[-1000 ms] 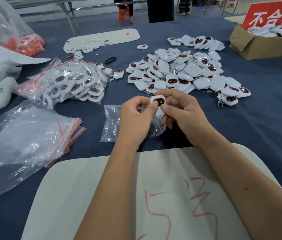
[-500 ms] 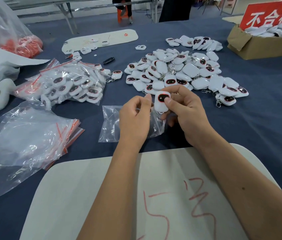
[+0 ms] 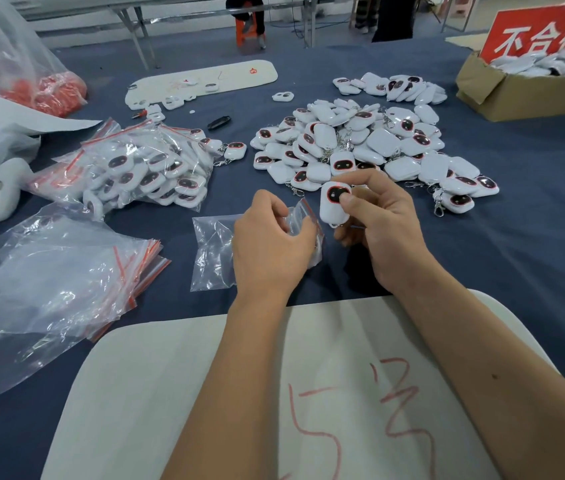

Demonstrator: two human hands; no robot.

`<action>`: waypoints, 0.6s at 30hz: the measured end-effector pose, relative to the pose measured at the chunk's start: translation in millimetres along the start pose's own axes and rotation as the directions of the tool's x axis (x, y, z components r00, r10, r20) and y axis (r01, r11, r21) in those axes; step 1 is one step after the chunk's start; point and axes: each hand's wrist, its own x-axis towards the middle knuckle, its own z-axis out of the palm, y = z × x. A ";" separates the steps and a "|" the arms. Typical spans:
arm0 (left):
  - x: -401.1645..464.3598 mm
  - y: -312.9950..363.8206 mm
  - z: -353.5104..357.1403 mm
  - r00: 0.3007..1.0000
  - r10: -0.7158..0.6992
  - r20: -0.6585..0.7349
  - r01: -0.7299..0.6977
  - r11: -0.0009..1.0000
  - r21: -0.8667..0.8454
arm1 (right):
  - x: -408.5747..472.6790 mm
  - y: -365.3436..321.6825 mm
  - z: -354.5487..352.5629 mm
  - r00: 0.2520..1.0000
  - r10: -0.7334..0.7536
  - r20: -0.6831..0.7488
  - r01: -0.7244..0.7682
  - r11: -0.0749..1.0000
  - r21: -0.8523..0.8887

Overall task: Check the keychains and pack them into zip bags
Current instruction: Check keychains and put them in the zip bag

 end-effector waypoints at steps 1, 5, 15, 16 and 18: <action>0.2 -0.5 -0.5 1.000 -0.008 0.005 0.008 1.000 -0.024 | 0.0 -0.4 0.3 1.000 0.004 0.026 -0.005 0.999 0.035; 0.1 -0.1 -0.2 1.000 -0.011 0.010 0.011 1.000 -0.015 | -0.6 3.0 3.9 0.993 0.024 0.115 -0.047 0.979 0.200; 0.6 2.8 -0.3 0.999 -0.026 0.027 0.024 0.996 0.091 | 2.9 4.1 2.5 0.996 0.071 -0.045 -0.060 0.976 0.209; 0.9 2.2 -1.0 0.999 -0.039 0.024 0.037 0.996 0.075 | 1.9 2.9 3.8 0.997 0.082 -0.002 -0.079 0.968 0.240; 1.6 1.2 -1.8 0.998 -0.058 0.032 0.056 0.997 0.047 | 0.0 0.6 5.9 0.989 0.104 0.104 -0.132 0.942 0.309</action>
